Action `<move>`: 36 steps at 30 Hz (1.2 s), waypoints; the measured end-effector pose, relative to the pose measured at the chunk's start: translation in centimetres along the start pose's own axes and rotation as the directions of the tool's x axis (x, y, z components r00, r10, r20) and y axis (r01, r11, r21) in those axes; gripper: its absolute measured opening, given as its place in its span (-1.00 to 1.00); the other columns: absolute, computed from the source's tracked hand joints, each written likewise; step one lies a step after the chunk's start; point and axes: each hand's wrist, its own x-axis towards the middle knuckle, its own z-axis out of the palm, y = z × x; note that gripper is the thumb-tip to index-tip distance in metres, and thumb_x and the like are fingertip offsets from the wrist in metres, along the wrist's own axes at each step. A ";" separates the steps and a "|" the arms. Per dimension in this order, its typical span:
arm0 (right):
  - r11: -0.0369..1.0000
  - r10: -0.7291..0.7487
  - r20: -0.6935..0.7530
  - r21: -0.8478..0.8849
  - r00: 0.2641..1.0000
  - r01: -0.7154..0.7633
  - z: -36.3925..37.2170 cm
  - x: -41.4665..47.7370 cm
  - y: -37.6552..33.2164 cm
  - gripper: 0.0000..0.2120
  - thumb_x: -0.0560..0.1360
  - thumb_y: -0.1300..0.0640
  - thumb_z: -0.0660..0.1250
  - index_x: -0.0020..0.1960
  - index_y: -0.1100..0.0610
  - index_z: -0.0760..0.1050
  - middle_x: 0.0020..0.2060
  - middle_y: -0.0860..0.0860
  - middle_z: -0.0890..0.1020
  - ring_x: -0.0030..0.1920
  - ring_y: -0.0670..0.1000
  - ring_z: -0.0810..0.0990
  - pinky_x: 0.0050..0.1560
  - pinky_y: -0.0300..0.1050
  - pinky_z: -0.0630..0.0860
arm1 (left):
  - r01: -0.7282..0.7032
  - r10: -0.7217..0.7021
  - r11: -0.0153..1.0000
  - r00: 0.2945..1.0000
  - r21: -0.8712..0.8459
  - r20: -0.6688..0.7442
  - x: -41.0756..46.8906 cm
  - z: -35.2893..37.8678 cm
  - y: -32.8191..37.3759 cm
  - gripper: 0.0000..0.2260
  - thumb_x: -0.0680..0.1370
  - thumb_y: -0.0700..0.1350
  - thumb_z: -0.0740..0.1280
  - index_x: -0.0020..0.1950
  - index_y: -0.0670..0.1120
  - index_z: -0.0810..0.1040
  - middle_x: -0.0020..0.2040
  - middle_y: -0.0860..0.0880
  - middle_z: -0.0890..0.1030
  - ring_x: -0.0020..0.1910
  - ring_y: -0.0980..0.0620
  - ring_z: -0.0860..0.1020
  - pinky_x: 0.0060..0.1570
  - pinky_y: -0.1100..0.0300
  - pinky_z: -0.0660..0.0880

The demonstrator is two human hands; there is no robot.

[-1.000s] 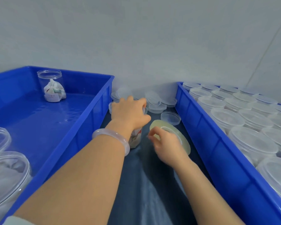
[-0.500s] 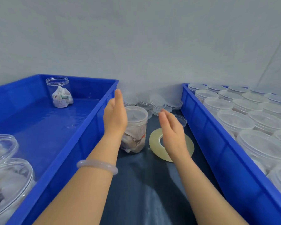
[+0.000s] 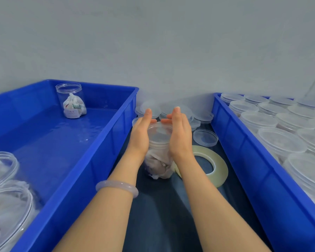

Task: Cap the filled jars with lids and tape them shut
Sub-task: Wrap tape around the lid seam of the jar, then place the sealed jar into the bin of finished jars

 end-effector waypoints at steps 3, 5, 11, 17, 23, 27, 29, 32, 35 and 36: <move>0.999 -0.031 0.010 0.031 0.999 0.031 -0.2 -0.3 0.6 -0.69 0.60 -0.07 0.17 -0.02 0.17 0.50 -0.08 -0.03 0.62 -0.13 -0.30 0.55 -0.14 -0.51 0.38 | -0.056 0.057 0.998 0.997 -0.032 0.044 -0.1 -0.2 -0.5 -0.56 0.54 0.20 0.17 0.05 -0.14 0.59 0.09 -0.15 0.64 0.10 -0.08 0.59 0.21 -0.03 0.48; 0.999 -0.044 0.029 -0.005 0.999 0.044 0.0 -0.7 0.7 -0.77 0.59 -0.03 0.22 -0.01 0.10 0.54 -0.07 -0.05 0.64 -0.06 -0.21 0.57 -0.08 -0.40 0.42 | -0.109 0.111 0.993 0.993 -0.041 0.048 -0.1 -0.4 -0.9 -0.62 0.57 0.14 0.19 0.05 -0.12 0.65 0.04 -0.10 0.68 0.08 -0.03 0.62 0.15 0.05 0.50; 0.997 0.021 -0.100 -0.077 0.995 -0.029 0.1 -1.2 -0.3 -0.76 0.54 0.16 0.21 -0.04 0.15 0.67 -0.14 0.03 0.69 -0.04 -0.03 0.61 0.07 -0.06 0.52 | -0.110 0.108 0.994 0.990 -0.009 -0.091 -0.1 0.2 -0.9 -0.71 0.55 -0.10 0.24 -0.27 0.05 0.69 -0.24 0.08 0.69 -0.19 0.12 0.62 -0.16 0.20 0.48; 0.991 0.027 -0.078 -0.132 0.997 -0.037 -0.7 -2.9 -1.1 -0.77 0.55 0.17 0.22 0.00 0.13 0.65 -0.06 0.01 0.69 0.02 -0.03 0.60 0.10 -0.07 0.50 | -0.049 0.049 0.998 0.999 -0.044 -0.008 -1.9 -0.2 -0.5 -0.74 0.55 -0.05 0.29 -0.28 0.07 0.70 -0.24 0.05 0.68 -0.13 0.05 0.62 -0.07 0.11 0.51; 1.000 -0.009 0.080 0.008 0.997 0.009 -1.7 -4.9 -1.3 -0.80 0.60 0.08 0.23 -0.12 -0.08 0.58 -0.19 -0.20 0.63 -0.14 -0.31 0.56 -0.10 -0.46 0.43 | -0.142 0.143 0.989 0.989 -0.035 0.026 -4.7 -1.2 -0.8 -0.71 0.51 0.18 0.26 -0.11 0.04 0.68 -0.07 0.07 0.70 0.02 0.12 0.62 0.08 0.17 0.49; 1.000 -0.010 -0.062 0.009 0.998 0.011 -2.0 -6.8 -3.4 -0.78 0.54 0.25 0.22 -0.09 0.12 0.65 -0.17 -0.05 0.69 -0.07 -0.08 0.63 -0.01 -0.18 0.48 | -0.233 0.232 0.972 0.972 -0.027 -0.049 -7.4 0.2 1.2 -0.68 0.63 -0.12 0.16 -0.18 -0.01 0.67 -0.20 0.06 0.70 -0.11 0.11 0.64 -0.02 0.17 0.52; 0.990 -0.132 -0.103 0.029 0.986 0.136 -3.1 -7.1 -6.6 -0.79 0.49 0.23 0.24 -0.13 0.07 0.64 -0.20 -0.07 0.69 -0.05 -0.06 0.64 0.01 -0.15 0.53 | -0.324 0.331 0.935 0.943 -0.141 0.027 -8.5 1.6 4.0 -0.69 0.61 -0.19 0.17 -0.21 -0.01 0.64 -0.25 0.08 0.69 -0.17 0.16 0.64 -0.11 0.27 0.52; 0.943 -0.318 -0.177 0.043 0.932 0.330 -6.5 -7.0 -13.0 -0.75 0.35 0.15 0.18 -0.18 0.00 0.63 -0.23 -0.10 0.69 -0.05 -0.08 0.64 0.04 -0.15 0.55 | -0.360 0.419 0.870 0.900 -0.337 0.120 -10.8 5.6 9.4 -0.81 0.45 -0.07 0.23 -0.22 -0.01 0.64 -0.20 0.03 0.69 -0.11 0.05 0.64 -0.13 0.25 0.55; 0.904 -0.419 -0.235 -0.018 0.877 0.427 -11.6 -7.5 -18.4 -0.71 0.31 0.17 0.14 -0.17 0.09 0.64 -0.26 -0.07 0.69 -0.11 -0.10 0.63 -0.10 -0.23 0.51 | -0.328 0.453 0.839 0.863 -0.435 0.222 -13.3 10.9 12.8 -0.82 0.36 -0.09 0.23 -0.23 0.00 0.63 -0.22 0.04 0.67 -0.10 0.02 0.63 -0.14 0.19 0.53; 0.894 -0.443 -0.267 -0.057 0.856 0.445 -13.4 -7.7 -19.7 -0.70 0.30 0.17 0.13 -0.17 0.11 0.64 -0.28 -0.06 0.68 -0.14 -0.11 0.63 -0.15 -0.26 0.49 | -0.303 0.452 0.841 0.849 -0.449 0.273 -14.0 12.9 13.4 -0.82 0.33 -0.11 0.23 -0.23 0.00 0.62 -0.23 0.05 0.66 -0.10 0.02 0.62 -0.13 0.18 0.51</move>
